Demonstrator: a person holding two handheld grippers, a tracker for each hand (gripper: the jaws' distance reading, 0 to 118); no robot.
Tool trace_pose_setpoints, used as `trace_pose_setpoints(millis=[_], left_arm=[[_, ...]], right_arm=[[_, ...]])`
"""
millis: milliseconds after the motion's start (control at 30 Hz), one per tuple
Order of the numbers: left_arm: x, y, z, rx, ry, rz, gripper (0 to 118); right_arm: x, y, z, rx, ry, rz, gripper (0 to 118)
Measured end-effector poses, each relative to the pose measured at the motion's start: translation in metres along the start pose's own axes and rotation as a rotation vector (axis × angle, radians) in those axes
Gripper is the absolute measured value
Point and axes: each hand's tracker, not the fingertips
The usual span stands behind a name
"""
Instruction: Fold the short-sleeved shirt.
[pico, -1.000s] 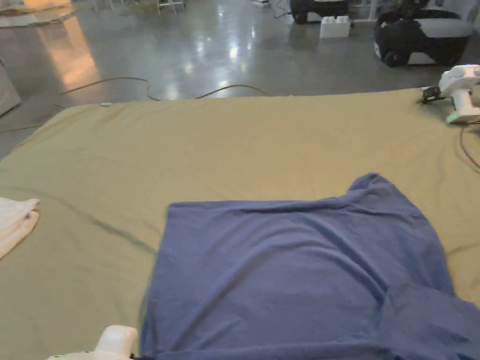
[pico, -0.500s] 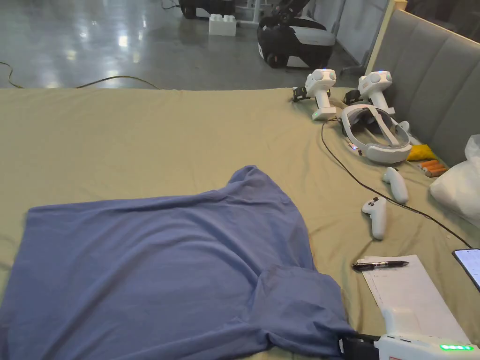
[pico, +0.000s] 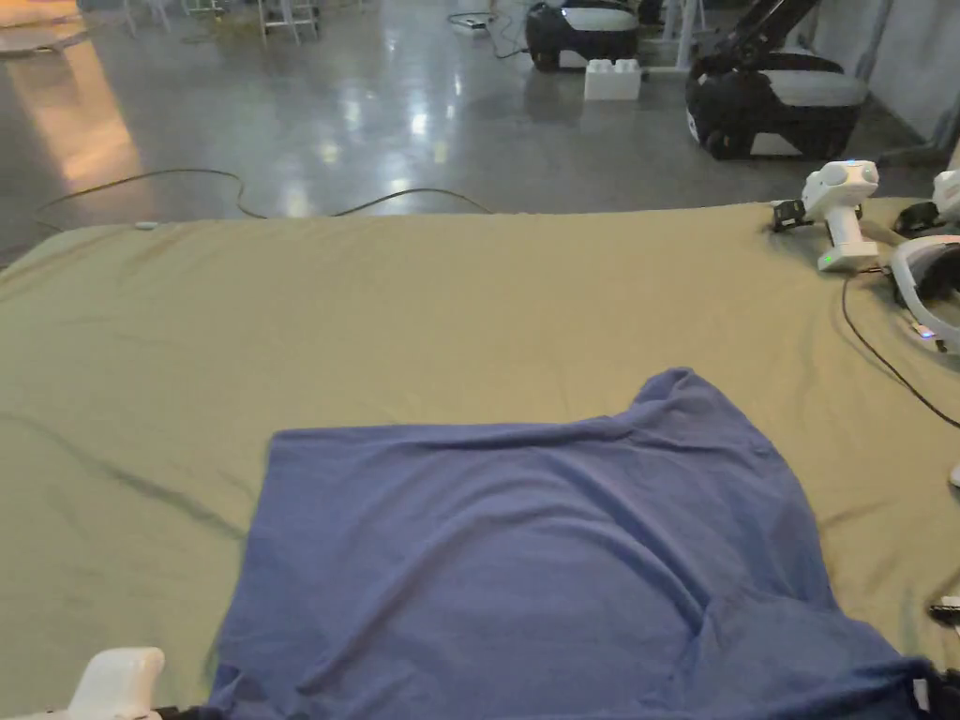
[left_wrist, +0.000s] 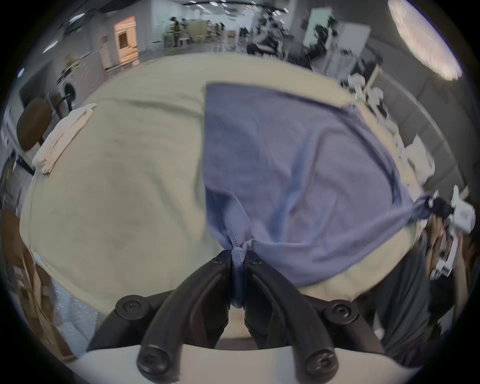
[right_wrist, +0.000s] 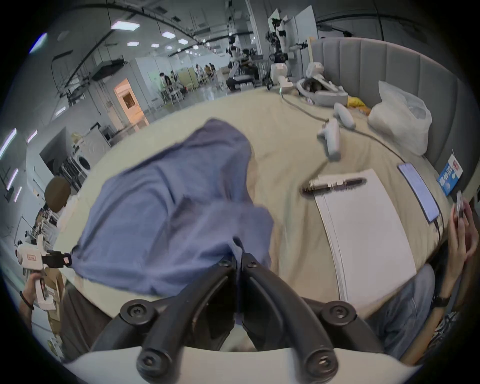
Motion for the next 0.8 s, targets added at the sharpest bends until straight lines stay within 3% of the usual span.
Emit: trace_pose_setpoints(millis=[100,233,333,500,633,667,700,733,767,800], left_arm=[[-0.009,0.042,-0.002,0.051,-0.026,0.054,11],[-0.008,0.098,-0.028,0.042,0.003,0.027,11],[-0.005,0.132,-0.059,0.014,0.028,0.031,10],[0.004,0.165,-0.094,-0.020,0.054,0.064,10],[0.004,0.172,-0.107,-0.014,0.065,0.092,10],[0.003,0.172,-0.108,-0.003,0.056,0.125,11],[0.001,0.170,-0.108,0.008,0.054,0.142,18],[0.000,0.168,-0.105,0.031,0.050,0.146,38],[-0.001,0.165,-0.102,0.047,0.049,0.144,75],[-0.001,0.161,-0.093,0.074,0.040,0.134,95]], right_arm=[[-0.007,0.041,-0.029,0.008,0.003,-0.009,3],[-0.028,0.091,-0.077,-0.014,-0.018,0.025,3],[-0.040,0.118,-0.118,-0.052,-0.075,0.014,3],[-0.055,0.137,-0.161,-0.089,-0.138,0.027,3],[-0.062,0.144,-0.171,-0.060,-0.159,0.081,3],[-0.060,0.147,-0.172,-0.062,-0.157,0.077,9],[-0.059,0.147,-0.171,-0.057,-0.156,0.072,29],[-0.058,0.146,-0.169,-0.058,-0.152,0.071,59],[-0.057,0.145,-0.165,-0.067,-0.142,0.081,82],[-0.056,0.144,-0.157,-0.042,-0.130,0.105,80]])
